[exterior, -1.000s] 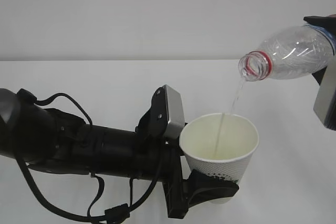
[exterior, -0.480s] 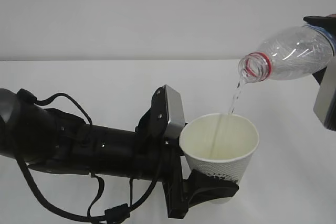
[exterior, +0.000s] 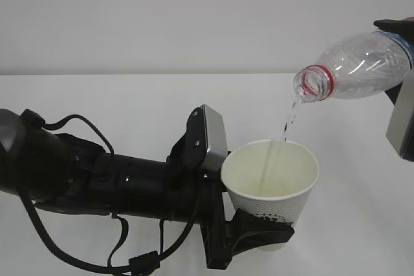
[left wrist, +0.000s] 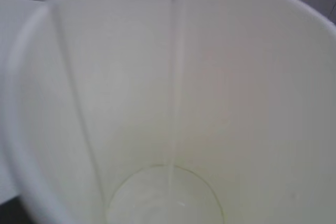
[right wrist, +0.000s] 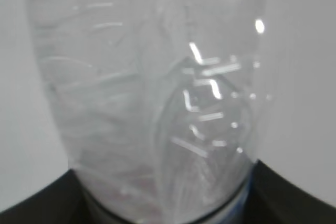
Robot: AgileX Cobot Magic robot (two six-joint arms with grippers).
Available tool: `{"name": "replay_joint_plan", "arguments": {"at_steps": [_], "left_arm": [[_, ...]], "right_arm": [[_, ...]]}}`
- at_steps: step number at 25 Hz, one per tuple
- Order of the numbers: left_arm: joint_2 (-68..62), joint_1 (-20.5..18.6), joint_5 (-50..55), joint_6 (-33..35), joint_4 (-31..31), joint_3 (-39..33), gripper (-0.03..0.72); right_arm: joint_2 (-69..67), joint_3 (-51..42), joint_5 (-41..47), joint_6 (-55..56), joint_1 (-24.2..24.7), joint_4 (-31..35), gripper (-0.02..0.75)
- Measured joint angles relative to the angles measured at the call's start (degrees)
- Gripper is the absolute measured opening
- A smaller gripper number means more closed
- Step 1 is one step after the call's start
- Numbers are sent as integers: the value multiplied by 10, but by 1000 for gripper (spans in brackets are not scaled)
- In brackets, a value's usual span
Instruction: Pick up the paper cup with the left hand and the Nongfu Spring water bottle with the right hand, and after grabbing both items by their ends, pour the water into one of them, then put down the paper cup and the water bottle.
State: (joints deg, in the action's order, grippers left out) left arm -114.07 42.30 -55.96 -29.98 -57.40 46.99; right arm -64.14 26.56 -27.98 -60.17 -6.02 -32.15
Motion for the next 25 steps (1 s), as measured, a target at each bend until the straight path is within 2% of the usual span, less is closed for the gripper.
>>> {"name": "replay_joint_plan", "arguments": {"at_steps": [25], "left_arm": [[0, 0, 0, 0, 0, 0, 545]], "right_arm": [[0, 0, 0, -8, 0, 0, 426]]}}
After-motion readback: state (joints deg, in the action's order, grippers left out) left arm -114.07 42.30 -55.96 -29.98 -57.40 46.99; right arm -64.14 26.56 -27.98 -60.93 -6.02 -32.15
